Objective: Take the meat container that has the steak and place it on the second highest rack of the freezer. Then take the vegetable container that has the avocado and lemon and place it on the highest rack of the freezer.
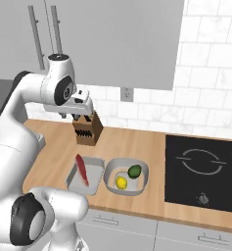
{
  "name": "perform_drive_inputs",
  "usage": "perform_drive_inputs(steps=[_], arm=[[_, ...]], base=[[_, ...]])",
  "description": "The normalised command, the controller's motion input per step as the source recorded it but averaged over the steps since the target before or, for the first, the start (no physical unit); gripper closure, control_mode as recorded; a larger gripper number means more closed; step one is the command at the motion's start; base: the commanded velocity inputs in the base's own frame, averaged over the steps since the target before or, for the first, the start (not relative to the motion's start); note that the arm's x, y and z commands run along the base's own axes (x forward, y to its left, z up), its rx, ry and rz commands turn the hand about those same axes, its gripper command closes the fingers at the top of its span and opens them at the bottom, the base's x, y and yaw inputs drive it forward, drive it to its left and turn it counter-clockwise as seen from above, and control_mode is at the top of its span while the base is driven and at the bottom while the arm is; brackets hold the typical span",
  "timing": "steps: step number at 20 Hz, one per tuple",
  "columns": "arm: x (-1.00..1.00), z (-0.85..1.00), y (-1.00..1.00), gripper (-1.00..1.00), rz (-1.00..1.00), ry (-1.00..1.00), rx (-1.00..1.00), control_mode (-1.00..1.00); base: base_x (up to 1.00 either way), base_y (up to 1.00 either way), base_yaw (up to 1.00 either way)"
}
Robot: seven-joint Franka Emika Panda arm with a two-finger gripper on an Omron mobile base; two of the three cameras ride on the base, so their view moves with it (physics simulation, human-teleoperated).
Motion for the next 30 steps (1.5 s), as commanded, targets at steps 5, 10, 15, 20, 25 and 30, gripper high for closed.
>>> perform_drive_inputs(steps=[5, 10, 15, 20, 25, 30], arm=[[-0.18, -0.01, -0.10, -1.00, -0.13, 0.00, 0.00, -1.00], [-0.14, -0.11, -0.15, -1.00, -0.45, 0.00, 0.00, -1.00], [0.00, -0.23, 0.00, -1.00, -0.66, 0.00, 0.00, -1.00], [0.00, -0.24, -0.18, -1.00, -0.66, 0.00, 0.05, -1.00], [0.02, -0.25, -0.14, -1.00, -0.57, 0.00, 0.11, -1.00], [0.07, -0.36, 0.00, -1.00, -0.42, 0.00, 0.15, -1.00]], base=[[0.00, 0.00, 0.00], [0.00, 0.00, 0.00], [0.00, 0.00, 0.00], [0.00, 0.00, 0.00], [0.00, 0.00, 0.00], [0.00, 0.00, 0.00]])
